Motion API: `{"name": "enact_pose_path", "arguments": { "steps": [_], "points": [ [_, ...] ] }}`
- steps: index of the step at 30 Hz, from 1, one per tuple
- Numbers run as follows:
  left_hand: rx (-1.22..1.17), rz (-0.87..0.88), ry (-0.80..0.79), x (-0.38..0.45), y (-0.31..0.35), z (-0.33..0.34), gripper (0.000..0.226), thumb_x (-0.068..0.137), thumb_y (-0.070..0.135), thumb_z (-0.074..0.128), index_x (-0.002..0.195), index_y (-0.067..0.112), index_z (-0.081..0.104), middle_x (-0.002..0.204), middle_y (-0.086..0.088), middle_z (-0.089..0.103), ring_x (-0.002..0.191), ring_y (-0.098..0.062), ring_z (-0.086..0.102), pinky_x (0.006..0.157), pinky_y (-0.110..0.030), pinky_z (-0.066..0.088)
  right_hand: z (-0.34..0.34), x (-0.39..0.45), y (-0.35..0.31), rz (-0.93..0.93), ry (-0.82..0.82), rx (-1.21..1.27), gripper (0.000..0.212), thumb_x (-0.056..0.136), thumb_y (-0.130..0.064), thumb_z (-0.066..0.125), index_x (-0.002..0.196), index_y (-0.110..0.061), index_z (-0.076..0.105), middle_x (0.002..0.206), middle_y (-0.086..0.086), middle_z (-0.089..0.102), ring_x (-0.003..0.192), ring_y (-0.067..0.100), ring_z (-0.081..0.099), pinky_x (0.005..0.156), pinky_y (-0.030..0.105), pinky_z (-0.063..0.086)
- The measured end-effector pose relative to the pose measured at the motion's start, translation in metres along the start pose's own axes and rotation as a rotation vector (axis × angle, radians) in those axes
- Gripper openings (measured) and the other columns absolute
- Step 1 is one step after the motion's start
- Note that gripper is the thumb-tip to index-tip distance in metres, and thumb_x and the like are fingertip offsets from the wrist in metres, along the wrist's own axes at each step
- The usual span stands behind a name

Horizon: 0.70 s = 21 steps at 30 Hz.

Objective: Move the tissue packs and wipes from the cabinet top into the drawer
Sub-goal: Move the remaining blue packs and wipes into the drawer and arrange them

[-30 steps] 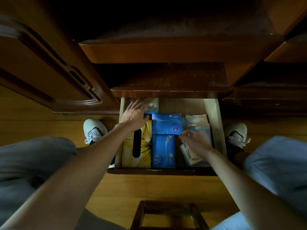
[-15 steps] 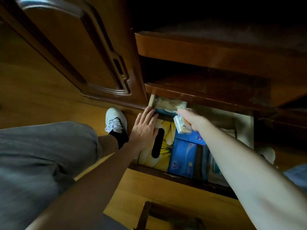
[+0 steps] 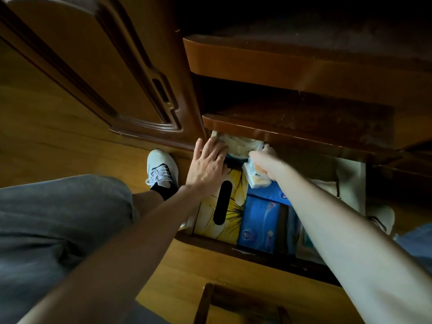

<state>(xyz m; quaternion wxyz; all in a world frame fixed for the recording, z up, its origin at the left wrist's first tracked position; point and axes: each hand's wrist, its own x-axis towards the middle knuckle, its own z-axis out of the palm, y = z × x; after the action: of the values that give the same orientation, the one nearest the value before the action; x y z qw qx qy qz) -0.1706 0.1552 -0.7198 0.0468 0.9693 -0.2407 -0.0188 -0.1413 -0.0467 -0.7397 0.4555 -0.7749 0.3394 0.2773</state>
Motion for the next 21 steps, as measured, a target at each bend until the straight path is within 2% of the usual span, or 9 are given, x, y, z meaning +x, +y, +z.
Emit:
{"name": "enact_pose_path", "arguments": {
  "steps": [2,3,5,6,8,10,15,17,21],
  "points": [
    [0.063,0.074,-0.077,0.01,0.001,-0.003,0.056,0.099,0.037,0.046,0.15,0.015,0.047,0.156,-0.002,0.044,0.154,-0.026,0.019,0.124,-0.059,0.001,0.0,-0.004,-0.004,-0.023,0.04,-0.099,0.071,0.098,-0.026,0.057,0.161,-0.019,0.025,0.157,0.012,0.04,0.131,0.032,0.053,0.095,0.039,0.053],
    [0.077,0.092,-0.116,0.015,0.002,-0.005,0.055,0.099,0.036,0.045,0.15,0.016,0.046,0.155,-0.001,0.045,0.153,-0.026,0.019,0.123,-0.06,-0.002,0.0,-0.001,-0.002,-0.031,0.036,-0.111,0.07,0.098,-0.025,0.058,0.161,-0.02,0.026,0.156,0.011,0.042,0.128,0.031,0.055,0.09,0.038,0.056],
    [0.078,0.084,-0.183,0.023,0.006,-0.01,0.053,0.099,0.033,0.045,0.15,0.017,0.046,0.153,-0.001,0.047,0.152,-0.027,0.018,0.122,-0.062,-0.007,-0.001,0.002,-0.004,-0.02,-0.002,-0.103,0.063,0.098,-0.023,0.06,0.156,-0.018,0.035,0.136,0.01,0.055,0.11,0.026,0.061,0.073,0.035,0.058],
    [0.082,0.074,-0.208,0.026,0.008,-0.012,0.052,0.099,0.032,0.046,0.149,0.018,0.047,0.151,-0.001,0.048,0.152,-0.028,0.018,0.121,-0.063,-0.009,-0.001,0.003,-0.004,0.001,-0.02,-0.094,0.058,0.098,-0.022,0.06,0.152,-0.016,0.04,0.122,0.008,0.058,0.105,0.025,0.062,0.073,0.036,0.058],
    [0.112,0.071,-0.246,0.027,0.011,-0.014,0.05,0.099,0.032,0.045,0.147,0.02,0.05,0.146,-0.002,0.053,0.151,-0.028,0.018,0.119,-0.064,-0.014,-0.001,0.005,-0.005,0.029,-0.031,-0.084,0.051,0.098,-0.02,0.061,0.146,-0.014,0.045,0.112,0.009,0.059,0.104,0.027,0.065,0.086,0.044,0.06],
    [0.134,0.083,-0.266,0.028,0.01,-0.016,0.049,0.097,0.031,0.045,0.144,0.02,0.054,0.141,-0.001,0.058,0.15,-0.028,0.019,0.118,-0.064,-0.018,-0.001,0.007,-0.005,0.039,-0.029,-0.086,0.051,0.098,-0.018,0.061,0.147,-0.014,0.045,0.123,0.012,0.059,0.109,0.03,0.065,0.092,0.047,0.059],
    [0.093,0.136,-0.201,0.02,0.004,-0.015,0.028,0.087,0.016,0.056,0.107,0.009,0.074,0.11,-0.005,0.074,0.139,-0.027,0.039,0.119,-0.068,-0.005,-0.003,0.008,0.001,0.023,-0.013,-0.096,0.061,0.096,-0.014,0.063,0.153,-0.018,0.041,0.131,0.011,0.056,0.11,0.028,0.06,0.094,0.046,0.057],
    [0.073,0.15,-0.151,0.014,0.001,-0.013,0.02,0.086,0.014,0.058,0.094,0.007,0.075,0.098,-0.005,0.074,0.129,-0.027,0.048,0.119,-0.07,0.0,-0.005,0.007,0.003,0.0,-0.041,-0.138,0.059,0.095,-0.015,0.063,0.15,-0.018,0.043,0.113,0.005,0.057,0.103,0.026,0.062,0.091,0.047,0.057],
    [0.111,0.14,-0.202,0.012,0.0,-0.014,0.03,0.096,0.024,0.047,0.103,0.017,0.076,0.106,0.004,0.071,0.132,-0.022,0.045,0.119,-0.068,-0.003,-0.008,0.003,0.0,-0.026,-0.067,-0.195,0.048,0.091,-0.022,0.064,0.137,-0.014,0.053,0.115,0.009,0.062,0.1,0.03,0.067,0.09,0.049,0.059]
  ]
}}
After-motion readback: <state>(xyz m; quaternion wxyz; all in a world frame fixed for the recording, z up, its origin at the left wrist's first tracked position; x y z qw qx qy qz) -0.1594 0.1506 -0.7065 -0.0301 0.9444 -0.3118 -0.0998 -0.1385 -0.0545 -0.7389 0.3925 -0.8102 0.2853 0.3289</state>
